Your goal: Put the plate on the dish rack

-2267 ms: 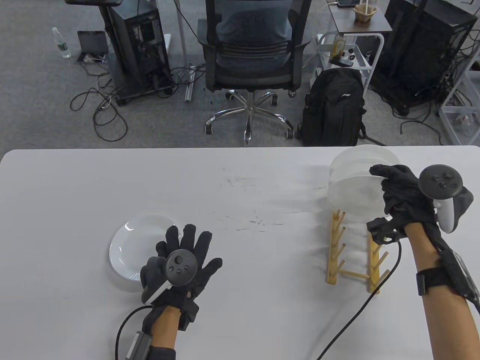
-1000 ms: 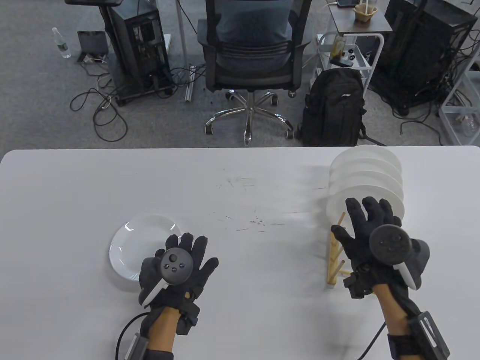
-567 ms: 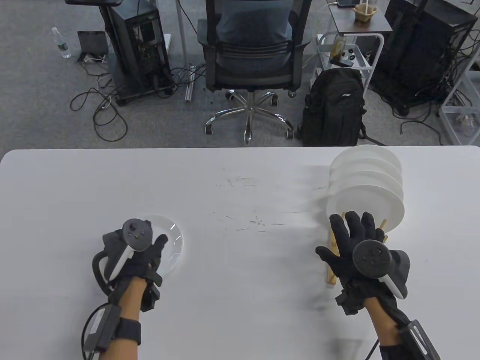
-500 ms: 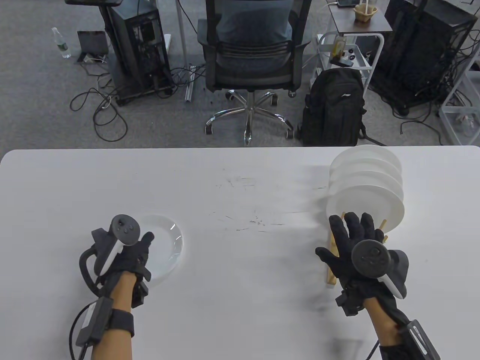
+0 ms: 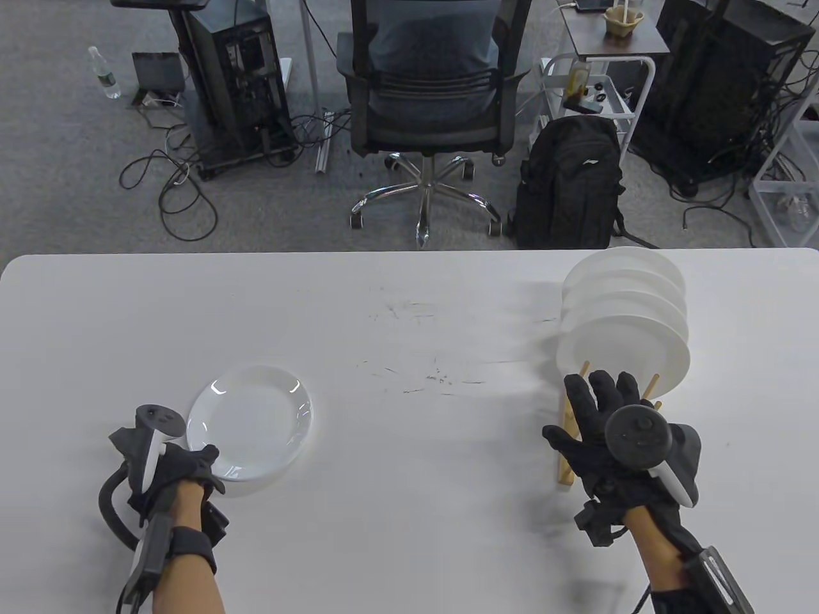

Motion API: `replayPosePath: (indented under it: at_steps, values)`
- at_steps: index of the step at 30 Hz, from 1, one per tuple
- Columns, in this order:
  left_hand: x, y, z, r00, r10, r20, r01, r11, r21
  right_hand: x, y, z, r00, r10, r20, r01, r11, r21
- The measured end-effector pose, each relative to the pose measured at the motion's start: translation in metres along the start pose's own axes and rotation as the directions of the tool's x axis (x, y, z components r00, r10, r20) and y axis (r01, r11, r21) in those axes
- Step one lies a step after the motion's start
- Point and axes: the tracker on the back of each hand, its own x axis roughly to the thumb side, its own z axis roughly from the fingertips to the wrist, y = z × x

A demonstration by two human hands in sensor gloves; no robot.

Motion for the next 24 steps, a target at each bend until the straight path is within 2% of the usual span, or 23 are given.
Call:
replayPosePath:
  at_steps: [1, 2, 5, 8, 11, 15, 19, 21, 24]
  values:
    - [0.001, -0.001, 0.000, 0.997, 0.075, -0.017, -0.076, 0.997, -0.025, -0.001, 0.000, 0.000, 1.000, 0.003, -0.003, -0.003, 1.000, 0.000]
    - [0.001, 0.000, 0.000, 0.996, 0.083, -0.032, -0.084, 0.996, -0.026, -0.002, 0.000, 0.000, 1.000, 0.002, -0.005, -0.002, 1.000, 0.000]
    - [0.005, 0.009, 0.003, 0.998, 0.033, -0.053, -0.032, 0.999, 0.018, -0.002, 0.000, 0.001, 1.000, 0.000, -0.009, 0.000, 1.000, 0.004]
    - [0.009, 0.029, 0.011, 0.998, -0.030, -0.056, 0.034, 0.998, 0.054, -0.002, 0.000, 0.001, 1.000, -0.002, -0.005, 0.002, 1.000, -0.001]
    - [0.013, 0.052, 0.028, 0.999, 0.023, 0.025, -0.027, 0.988, 0.155, -0.002, 0.001, 0.001, 1.000, -0.003, 0.002, 0.003, 1.000, 0.000]
    - [0.017, 0.072, 0.060, 0.957, 0.224, 0.183, -0.255, 0.952, 0.170, 0.000, 0.004, 0.001, 1.000, 0.004, 0.008, -0.005, 1.000, 0.019]
    - [0.028, 0.070, 0.090, 0.930, 0.225, 0.292, -0.293, 0.932, 0.215, 0.002, 0.008, 0.002, 1.000, 0.012, 0.012, -0.012, 0.999, 0.047]
    - [0.034, 0.064, 0.102, 0.896, 0.280, 0.345, -0.358, 0.915, 0.186, 0.002, 0.009, 0.001, 1.000, 0.013, 0.014, -0.014, 0.998, 0.054]
    - [0.047, 0.049, 0.119, 0.830, 0.356, 0.429, -0.433, 0.897, 0.094, 0.003, 0.012, 0.001, 1.000, 0.020, 0.017, -0.021, 0.997, 0.079]
